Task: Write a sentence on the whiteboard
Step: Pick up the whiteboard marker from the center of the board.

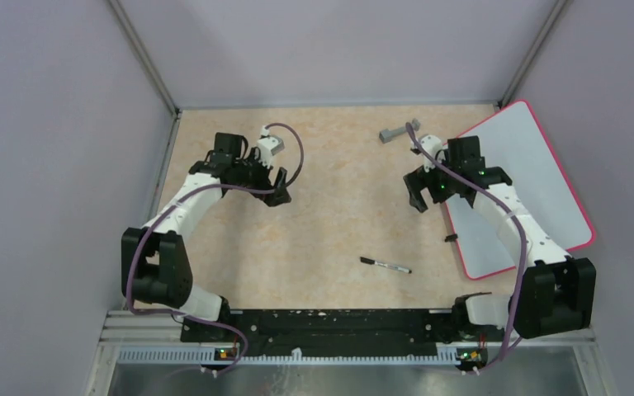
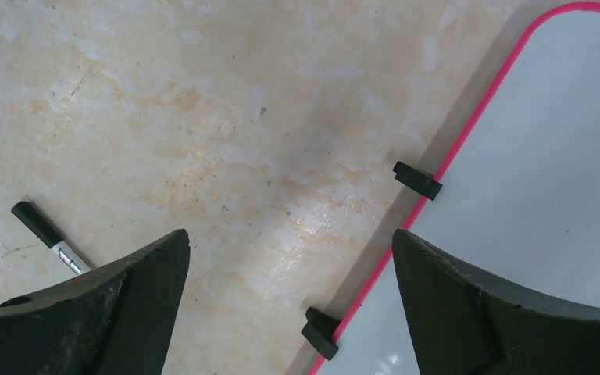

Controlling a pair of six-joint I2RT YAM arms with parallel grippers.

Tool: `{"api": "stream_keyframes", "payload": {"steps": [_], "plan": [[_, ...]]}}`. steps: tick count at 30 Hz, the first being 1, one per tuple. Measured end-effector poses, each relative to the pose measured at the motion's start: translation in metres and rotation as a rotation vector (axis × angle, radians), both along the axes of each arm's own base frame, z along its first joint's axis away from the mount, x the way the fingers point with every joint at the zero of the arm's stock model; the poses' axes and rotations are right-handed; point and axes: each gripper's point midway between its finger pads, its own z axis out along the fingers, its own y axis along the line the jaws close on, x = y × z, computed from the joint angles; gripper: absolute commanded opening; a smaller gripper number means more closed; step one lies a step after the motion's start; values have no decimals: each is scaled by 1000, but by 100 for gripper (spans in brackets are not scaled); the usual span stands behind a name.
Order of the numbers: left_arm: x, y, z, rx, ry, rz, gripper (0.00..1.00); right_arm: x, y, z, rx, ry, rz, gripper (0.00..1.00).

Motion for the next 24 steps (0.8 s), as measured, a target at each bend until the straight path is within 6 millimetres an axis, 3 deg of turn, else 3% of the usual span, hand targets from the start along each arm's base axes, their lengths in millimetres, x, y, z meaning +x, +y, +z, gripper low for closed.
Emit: {"api": "stream_keyframes", "payload": {"steps": [5, 10, 18, 24], "plan": [[-12, -17, 8, -41, -52, -130, 99, 4, -5, -4, -63, -4, 59, 97], [-41, -62, 13, -78, -124, -374, 99, 19, -11, -7, -112, 20, 93, 96], [-127, -163, -19, 1, -224, -821, 96, 36, -36, 4, -115, 10, 58, 95], [-151, -227, -54, 80, -248, -1001, 87, 40, -49, 11, -100, 6, 27, 95]]}}
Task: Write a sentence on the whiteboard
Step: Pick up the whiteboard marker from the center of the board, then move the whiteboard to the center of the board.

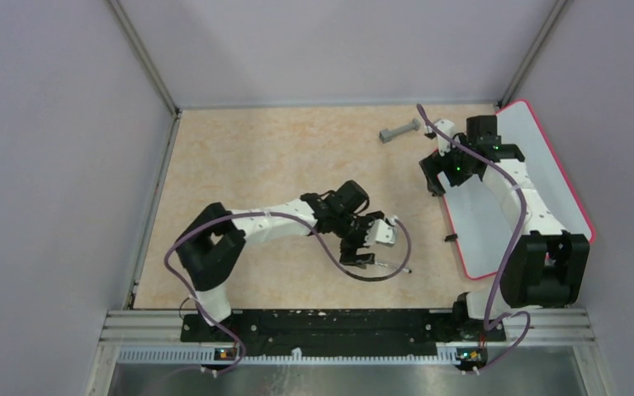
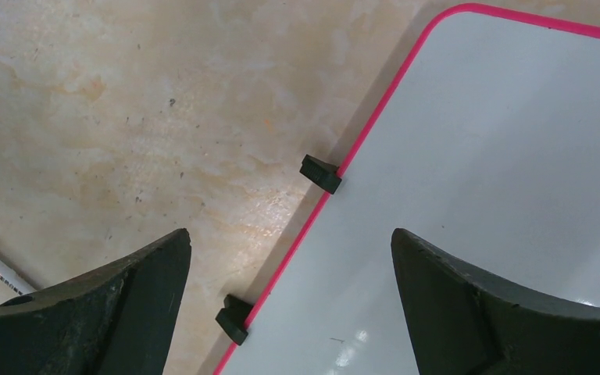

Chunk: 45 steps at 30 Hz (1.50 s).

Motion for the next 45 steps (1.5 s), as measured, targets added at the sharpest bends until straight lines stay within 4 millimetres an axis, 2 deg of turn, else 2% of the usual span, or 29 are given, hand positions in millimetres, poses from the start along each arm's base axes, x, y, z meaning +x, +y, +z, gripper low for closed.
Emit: {"api": "stream_keyframes", "payload": {"steps": [4, 8, 11, 15, 18, 20, 22, 27, 30, 32, 34, 40, 42, 45], "plan": [[-9, -31, -27, 49, -14, -59, 76, -3, 0, -1, 4, 13, 8, 95], [-14, -50, -46, 79, -4, -85, 62, -3, 1, -1, 9, 14, 12, 95], [-15, -57, -56, 92, 1, -94, 51, -4, 2, -2, 10, 14, 15, 95], [-14, -58, -60, 97, -18, -104, 37, -4, 2, -2, 5, 13, 22, 95], [-13, -59, -61, 103, -38, -108, 21, -3, 1, -2, -1, 9, 31, 95], [-12, -58, -61, 118, -46, -107, 16, -3, 1, -2, -7, 7, 39, 95], [-11, -57, -61, 133, -53, -106, 2, -4, 0, -2, -15, 9, 51, 95], [-11, -48, -61, 160, -60, -105, 0, -8, -1, -4, -36, 18, 88, 94], [-15, -29, -59, 190, -3, -84, 0, -11, -1, -7, -59, 27, 127, 93], [-14, -12, -53, 197, 61, -51, 0, -12, 0, -10, -84, 34, 162, 93], [-5, 4, -39, 179, 115, 0, 0, -12, 5, -14, -117, 35, 210, 91], [40, 43, 30, 11, 194, 168, 0, -10, 26, -27, -215, 36, 388, 86], [47, 56, 48, -42, 215, 209, 0, -7, 27, -38, -249, 59, 439, 84], [50, 76, 63, -86, 263, 264, 0, 2, 23, -52, -302, 88, 485, 76]]}}
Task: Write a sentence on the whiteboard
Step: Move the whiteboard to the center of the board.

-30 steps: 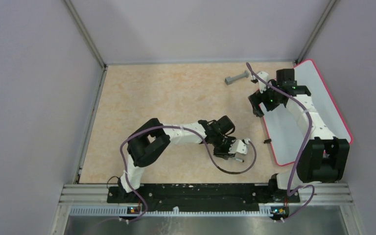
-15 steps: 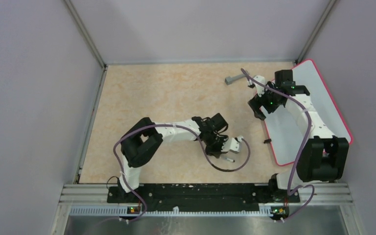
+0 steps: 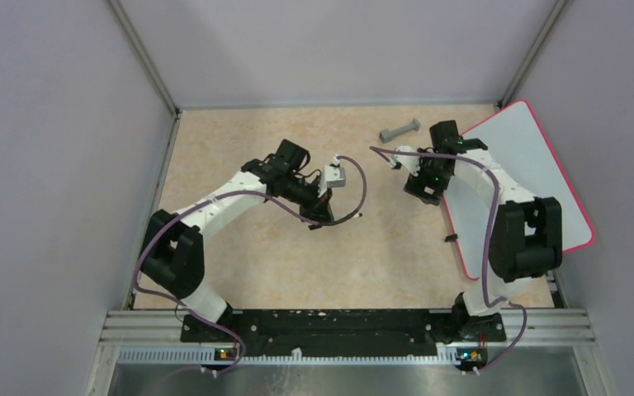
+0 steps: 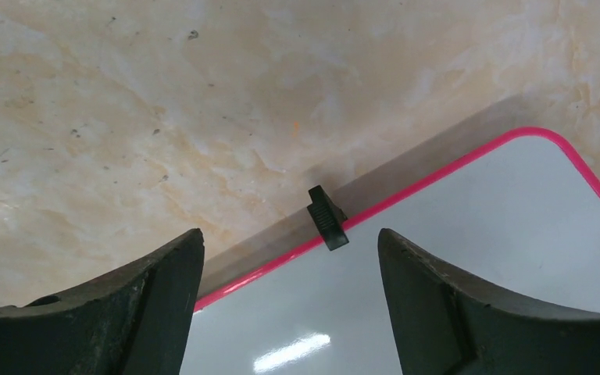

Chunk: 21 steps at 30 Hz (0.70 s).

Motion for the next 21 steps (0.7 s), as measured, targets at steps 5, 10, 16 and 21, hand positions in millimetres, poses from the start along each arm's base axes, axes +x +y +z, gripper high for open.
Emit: {"api": "stream_keyframes", "payload": {"steps": [5, 10, 16, 21], "plan": [[8, 29, 6, -33, 99, 108, 0, 11, -10, -18, -91, 21, 62, 70], [23, 55, 16, -83, 167, 218, 0, 18, -17, -26, -166, 17, 148, 65], [40, 75, 29, -150, 217, 304, 0, 27, -27, -36, -260, 14, 238, 62], [46, 84, 34, -179, 243, 338, 0, 31, -36, -55, -327, 51, 285, 54]]}}
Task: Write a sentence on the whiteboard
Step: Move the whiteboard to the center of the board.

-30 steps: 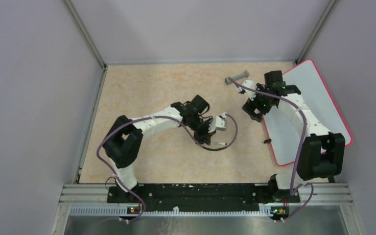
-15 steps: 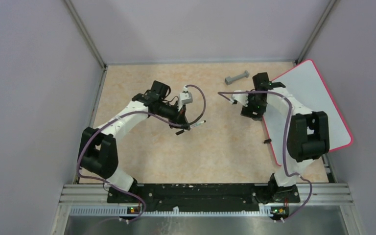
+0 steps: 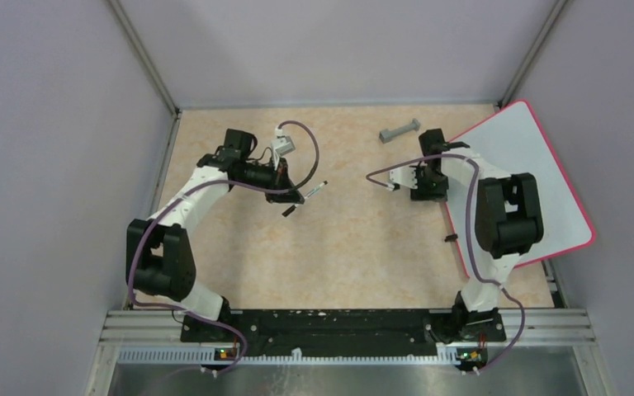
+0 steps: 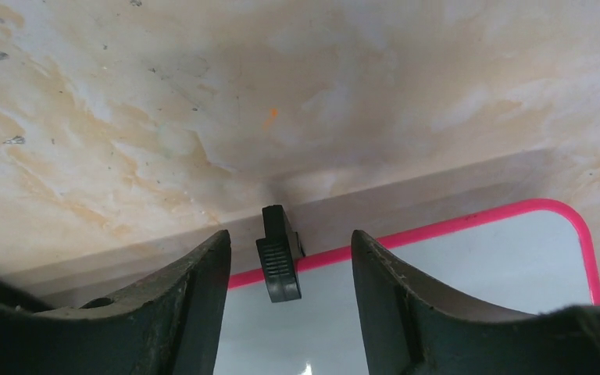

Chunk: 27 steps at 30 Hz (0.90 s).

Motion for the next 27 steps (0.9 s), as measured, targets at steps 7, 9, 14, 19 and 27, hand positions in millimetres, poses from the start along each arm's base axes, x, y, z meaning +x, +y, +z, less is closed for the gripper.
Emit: {"api": "stream_keyframes", "payload": {"steps": [7, 9, 14, 19, 27], "plan": [[9, 11, 2, -13, 7, 42, 0, 5, -2, -9, -56, 10, 56, 23], [12, 16, 3, -16, 8, 58, 0, 3, -1, -11, -77, 16, 74, 9], [20, 28, 5, -27, 16, 101, 0, 5, 4, -15, -152, 21, 131, 0], [28, 39, 6, -33, 17, 142, 0, 4, 18, -15, -216, 17, 182, 0], [39, 56, 10, -53, 28, 204, 0, -7, 106, -15, -224, -39, 407, 0]]}}
